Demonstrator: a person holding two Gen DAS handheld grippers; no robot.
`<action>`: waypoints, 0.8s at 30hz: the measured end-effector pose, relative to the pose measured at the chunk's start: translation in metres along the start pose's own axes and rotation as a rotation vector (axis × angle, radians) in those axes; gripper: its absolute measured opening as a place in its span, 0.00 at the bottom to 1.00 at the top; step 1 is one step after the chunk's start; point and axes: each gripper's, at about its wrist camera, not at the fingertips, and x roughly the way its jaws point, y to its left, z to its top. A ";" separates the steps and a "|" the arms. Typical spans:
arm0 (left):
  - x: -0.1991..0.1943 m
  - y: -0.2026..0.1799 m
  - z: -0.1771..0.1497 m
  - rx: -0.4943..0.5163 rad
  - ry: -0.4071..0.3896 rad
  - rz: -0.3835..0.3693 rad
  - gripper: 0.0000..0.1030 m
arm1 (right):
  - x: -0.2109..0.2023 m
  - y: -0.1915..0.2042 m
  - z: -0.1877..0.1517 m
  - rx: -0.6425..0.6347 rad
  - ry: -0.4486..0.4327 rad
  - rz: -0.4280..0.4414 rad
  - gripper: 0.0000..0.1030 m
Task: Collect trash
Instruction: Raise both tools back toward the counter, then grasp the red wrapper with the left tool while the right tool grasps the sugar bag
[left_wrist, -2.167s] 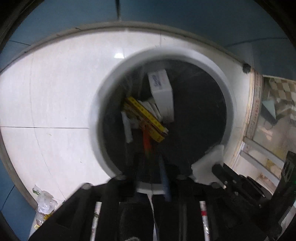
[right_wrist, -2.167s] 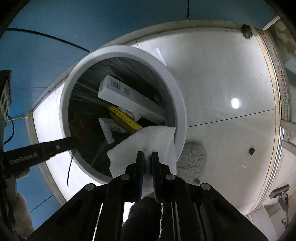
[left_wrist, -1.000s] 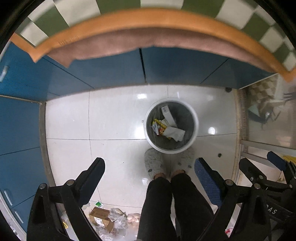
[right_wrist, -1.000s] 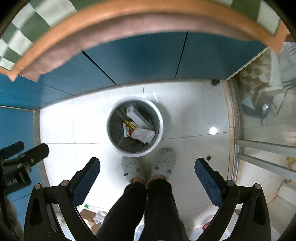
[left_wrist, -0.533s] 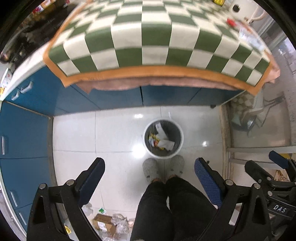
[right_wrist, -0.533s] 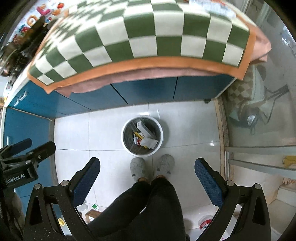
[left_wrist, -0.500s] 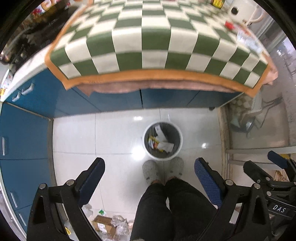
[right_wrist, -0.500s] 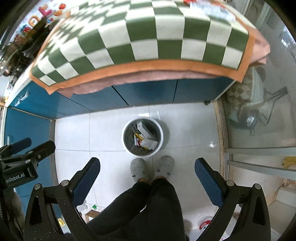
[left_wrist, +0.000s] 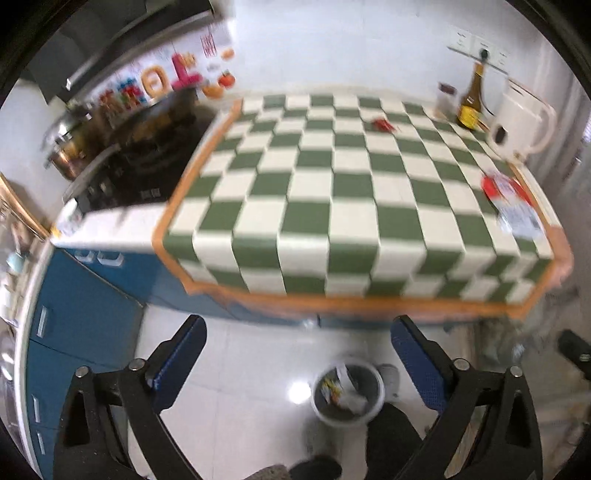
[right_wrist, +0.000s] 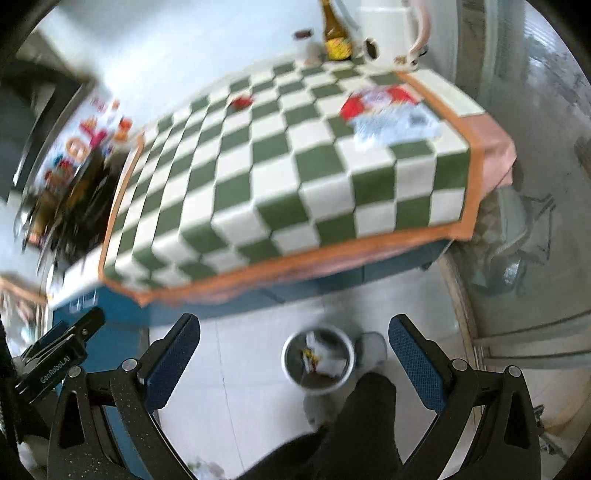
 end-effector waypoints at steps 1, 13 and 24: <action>0.005 -0.004 0.011 -0.006 -0.005 0.021 1.00 | 0.001 -0.009 0.016 0.018 -0.016 -0.002 1.00; 0.115 -0.120 0.106 0.056 0.156 0.117 1.00 | 0.126 -0.168 0.227 0.222 0.057 -0.083 1.00; 0.183 -0.182 0.183 0.027 0.215 0.179 1.00 | 0.263 -0.152 0.317 0.041 0.245 -0.175 0.95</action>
